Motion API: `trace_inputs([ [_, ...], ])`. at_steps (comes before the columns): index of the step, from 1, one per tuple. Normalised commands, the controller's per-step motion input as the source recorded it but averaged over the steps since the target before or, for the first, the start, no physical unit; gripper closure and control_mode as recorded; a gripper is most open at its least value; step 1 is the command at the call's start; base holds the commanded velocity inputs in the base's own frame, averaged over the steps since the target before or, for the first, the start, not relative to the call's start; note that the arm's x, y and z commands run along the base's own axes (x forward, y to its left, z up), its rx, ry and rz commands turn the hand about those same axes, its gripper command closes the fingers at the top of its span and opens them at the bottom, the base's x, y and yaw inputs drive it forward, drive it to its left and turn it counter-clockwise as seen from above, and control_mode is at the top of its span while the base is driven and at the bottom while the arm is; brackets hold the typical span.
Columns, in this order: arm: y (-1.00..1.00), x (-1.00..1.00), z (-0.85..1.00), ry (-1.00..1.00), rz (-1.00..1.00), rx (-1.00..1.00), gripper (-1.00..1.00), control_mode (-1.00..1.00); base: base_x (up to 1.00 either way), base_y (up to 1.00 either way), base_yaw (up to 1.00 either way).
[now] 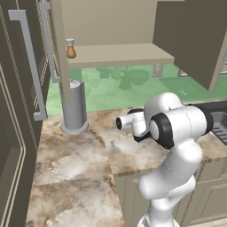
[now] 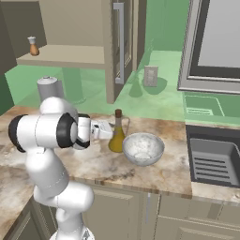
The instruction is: Retrieve the bottle and the shaker from the cabinet and place them next to the mixing bowl on the counter. Then add garlic from the fridge to the mixing bowl.
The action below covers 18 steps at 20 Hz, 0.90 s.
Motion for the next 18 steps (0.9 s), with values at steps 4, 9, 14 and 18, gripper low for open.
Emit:
trace_inputs([
  [4,0.33,-0.27,0.21,0.00,-0.06,0.05,-1.00,-1.00,0.00,0.00,0.00],
  [9,0.33,-0.45,0.52,0.00,-0.09,0.13,-1.00,-1.00,0.00,0.00,0.00],
  [14,0.28,-0.37,0.84,0.00,-0.05,0.21,-1.00,-1.00,0.00,0.00,0.00],
  [18,0.10,-0.28,0.76,0.05,0.00,0.25,-1.00,-1.00,0.00,0.00,0.00],
])
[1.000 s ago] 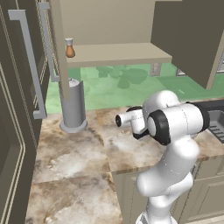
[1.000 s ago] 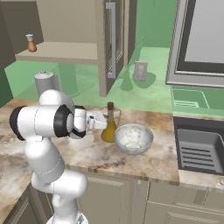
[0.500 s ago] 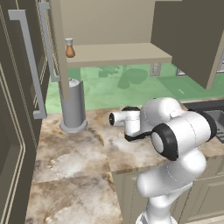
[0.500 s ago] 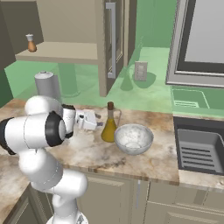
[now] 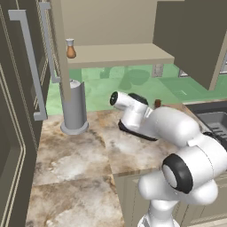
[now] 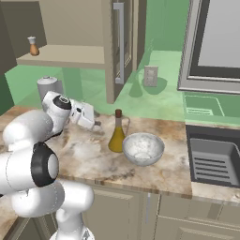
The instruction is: Retrieve the bottle and the shaker from the cabinet and place them next to the mixing bowl on the counter. Then add garlic from the fridge to the mixing bowl.
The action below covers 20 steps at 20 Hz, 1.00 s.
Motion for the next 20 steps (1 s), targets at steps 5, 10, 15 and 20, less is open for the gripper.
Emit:
trace_inputs([
  [5,0.01,-0.16,0.56,0.23,0.06,0.36,-1.00,-1.00,0.00,0.00,0.00],
  [10,-0.08,-0.05,0.00,0.22,0.34,0.25,-1.00,-1.00,0.00,0.00,0.00],
  [15,0.05,0.01,0.00,0.07,0.45,-0.03,-1.00,-1.00,0.00,0.00,0.00],
  [20,0.37,0.02,0.03,0.07,0.54,0.01,-1.00,-1.00,0.00,0.00,0.00],
])
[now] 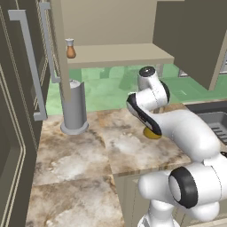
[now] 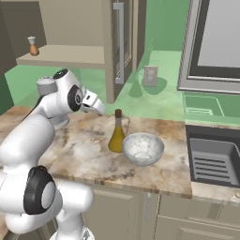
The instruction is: Retrieve the bottle and the shaker from the cabinet and place them next to the mixing bowl on the counter. Then add garlic from the fridge to the mixing bowl.
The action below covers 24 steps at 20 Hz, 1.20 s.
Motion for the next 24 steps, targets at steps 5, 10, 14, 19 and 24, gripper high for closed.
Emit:
trace_inputs([
  [5,0.30,0.01,0.50,0.28,0.45,0.03,-1.00,-1.00,0.00,0.00,0.00],
  [10,0.16,0.00,0.70,0.12,0.25,0.19,-1.00,-1.00,0.00,0.00,0.00],
  [14,0.38,0.01,0.60,-0.03,0.25,0.10,-1.00,-1.00,0.00,0.00,0.00],
  [19,0.59,0.14,0.30,-0.28,0.15,0.04,-1.00,-1.00,0.00,0.00,0.00],
  [24,0.62,0.10,0.31,-0.39,0.18,-0.03,-1.00,-1.00,0.00,0.00,0.00],
])
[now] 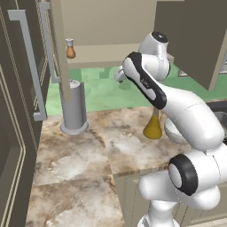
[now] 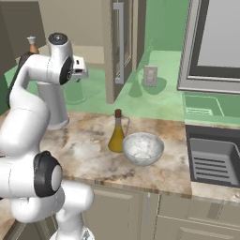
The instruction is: Retrieve the bottle and the shaker from the cabinet and place them next to the mixing bowl on the counter. Then add garlic from the fridge to the mixing bowl.
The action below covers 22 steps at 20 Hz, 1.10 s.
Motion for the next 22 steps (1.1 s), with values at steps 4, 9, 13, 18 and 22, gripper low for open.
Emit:
trace_inputs([
  [4,0.27,0.10,0.22,-0.22,0.25,-0.01,-1.00,-1.00,0.00,0.00,0.00],
  [9,0.05,0.26,0.55,-0.06,0.16,0.00,-1.00,-1.00,0.00,0.00,0.00],
  [13,0.01,0.40,0.53,0.03,0.04,0.00,-1.00,-1.00,0.00,0.00,0.00],
  [18,0.18,0.40,0.21,0.04,0.00,0.00,-1.00,-1.00,0.00,0.00,0.00],
  [22,0.63,0.29,0.00,0.00,0.00,-0.02,-1.00,-1.00,0.00,0.00,0.00],
])
